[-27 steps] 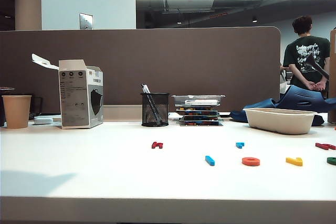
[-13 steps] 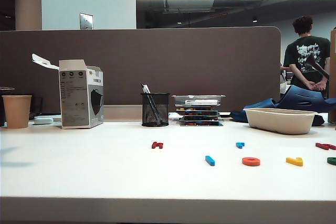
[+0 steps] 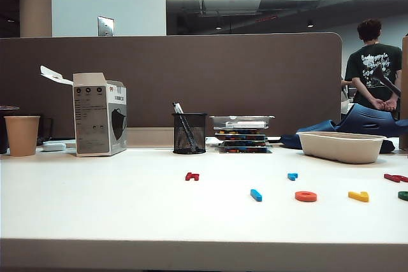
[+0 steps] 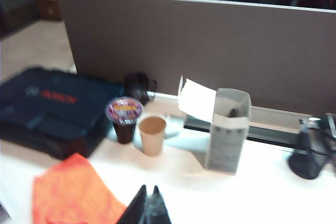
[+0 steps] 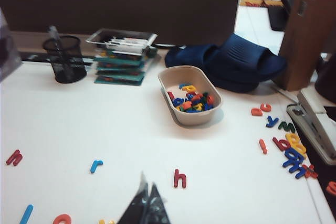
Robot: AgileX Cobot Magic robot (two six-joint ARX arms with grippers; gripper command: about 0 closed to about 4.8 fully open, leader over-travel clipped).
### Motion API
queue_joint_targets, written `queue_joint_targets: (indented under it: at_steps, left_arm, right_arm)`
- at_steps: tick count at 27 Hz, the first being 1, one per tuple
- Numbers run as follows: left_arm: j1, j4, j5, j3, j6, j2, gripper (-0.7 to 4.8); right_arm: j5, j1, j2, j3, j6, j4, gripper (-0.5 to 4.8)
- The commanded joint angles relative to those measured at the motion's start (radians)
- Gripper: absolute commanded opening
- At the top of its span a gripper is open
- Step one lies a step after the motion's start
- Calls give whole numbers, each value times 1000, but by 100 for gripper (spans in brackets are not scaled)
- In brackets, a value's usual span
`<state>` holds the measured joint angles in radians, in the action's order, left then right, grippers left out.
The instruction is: Select the appropriate letters from the row of letter magnets placed on the table to arrange into the word "love".
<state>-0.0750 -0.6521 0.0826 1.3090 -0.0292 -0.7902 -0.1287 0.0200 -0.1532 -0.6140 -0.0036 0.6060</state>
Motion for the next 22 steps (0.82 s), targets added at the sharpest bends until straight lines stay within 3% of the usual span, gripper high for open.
queue_joint_targets:
  at_steps: [1,5,13,16,22]
  left_arm:
    - [12,-5,-23,-72,3,101,-5]
    - [38,-27,-46,-286,-69,397,-5]
    - [37,26,-72,-570,-69,794,-5]
    - [37,24,-109,-628,-75,785,-5]
    - [37,224,-151,-789,-88,787,-5]
  right_arm:
    - [-2,-10,31,28,5,-41,-6]
    - [-9,-12,100,143,13,-169,-6]
    - [-25,-14,127,329,62,-328,-6]
    - [-20,-13,148,394,59,-398,-6]
    - [-22,-14,156,489,27,-456,-6]
